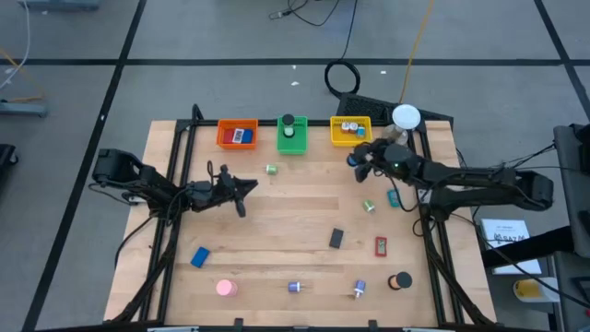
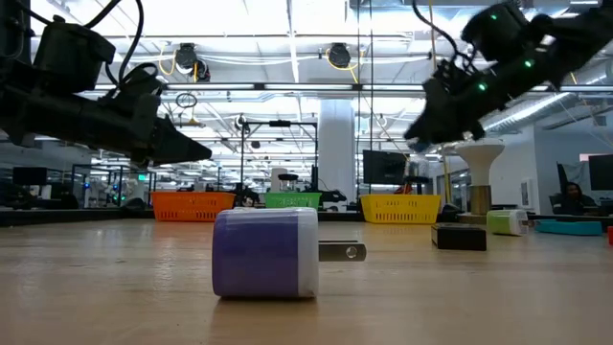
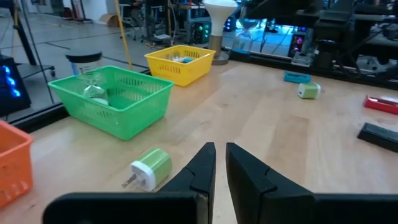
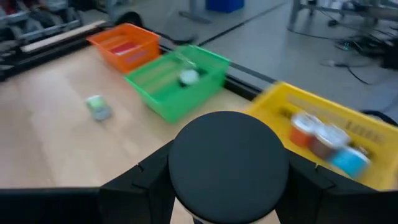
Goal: Pick & Place Office items
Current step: Put the blue hourglass into the green bin
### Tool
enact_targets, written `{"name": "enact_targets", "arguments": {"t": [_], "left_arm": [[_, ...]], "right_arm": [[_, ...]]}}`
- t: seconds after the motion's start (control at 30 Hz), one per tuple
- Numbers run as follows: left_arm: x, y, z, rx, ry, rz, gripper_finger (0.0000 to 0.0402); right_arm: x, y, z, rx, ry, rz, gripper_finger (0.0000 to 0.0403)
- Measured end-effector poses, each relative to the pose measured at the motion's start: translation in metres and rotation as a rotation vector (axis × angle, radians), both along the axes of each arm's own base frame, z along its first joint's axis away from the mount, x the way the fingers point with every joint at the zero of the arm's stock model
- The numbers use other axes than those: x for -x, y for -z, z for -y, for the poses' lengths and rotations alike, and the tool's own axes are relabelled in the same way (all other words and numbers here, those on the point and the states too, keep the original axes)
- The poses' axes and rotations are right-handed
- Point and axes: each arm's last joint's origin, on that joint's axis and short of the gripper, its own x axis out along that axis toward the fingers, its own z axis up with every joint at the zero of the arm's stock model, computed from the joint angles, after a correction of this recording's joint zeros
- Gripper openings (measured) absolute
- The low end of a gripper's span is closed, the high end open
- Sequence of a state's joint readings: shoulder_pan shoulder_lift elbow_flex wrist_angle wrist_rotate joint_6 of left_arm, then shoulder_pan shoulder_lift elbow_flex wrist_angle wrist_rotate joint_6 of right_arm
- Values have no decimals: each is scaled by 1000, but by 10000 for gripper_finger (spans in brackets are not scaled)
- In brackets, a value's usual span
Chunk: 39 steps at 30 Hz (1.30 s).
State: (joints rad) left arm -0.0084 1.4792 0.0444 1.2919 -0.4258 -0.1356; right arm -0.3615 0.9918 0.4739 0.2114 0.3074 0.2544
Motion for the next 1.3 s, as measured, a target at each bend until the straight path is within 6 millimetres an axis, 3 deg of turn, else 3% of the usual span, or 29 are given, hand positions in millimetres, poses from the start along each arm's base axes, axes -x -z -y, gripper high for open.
{"name": "enact_targets", "arguments": {"t": [0.17,0.43,0.67,0.83,1.13,1.3], "left_arm": [[0,0,-3,4,-18,3,35],[0,0,-3,5,-19,2,35],[0,0,-3,6,-18,2,35],[0,0,-2,7,-9,0,35],[0,0,-2,6,-7,-2,35],[0,1,-2,6,-7,-4,35]], "right_arm": [[-40,-5,-1,-11,-63,-48,197],[-112,18,11,-30,-208,-25,199],[-157,29,27,-35,-296,-70,202],[-171,38,34,-36,-313,-90,204],[-172,42,36,-21,-314,-125,209],[-172,40,36,-19,-312,-118,241]]}}
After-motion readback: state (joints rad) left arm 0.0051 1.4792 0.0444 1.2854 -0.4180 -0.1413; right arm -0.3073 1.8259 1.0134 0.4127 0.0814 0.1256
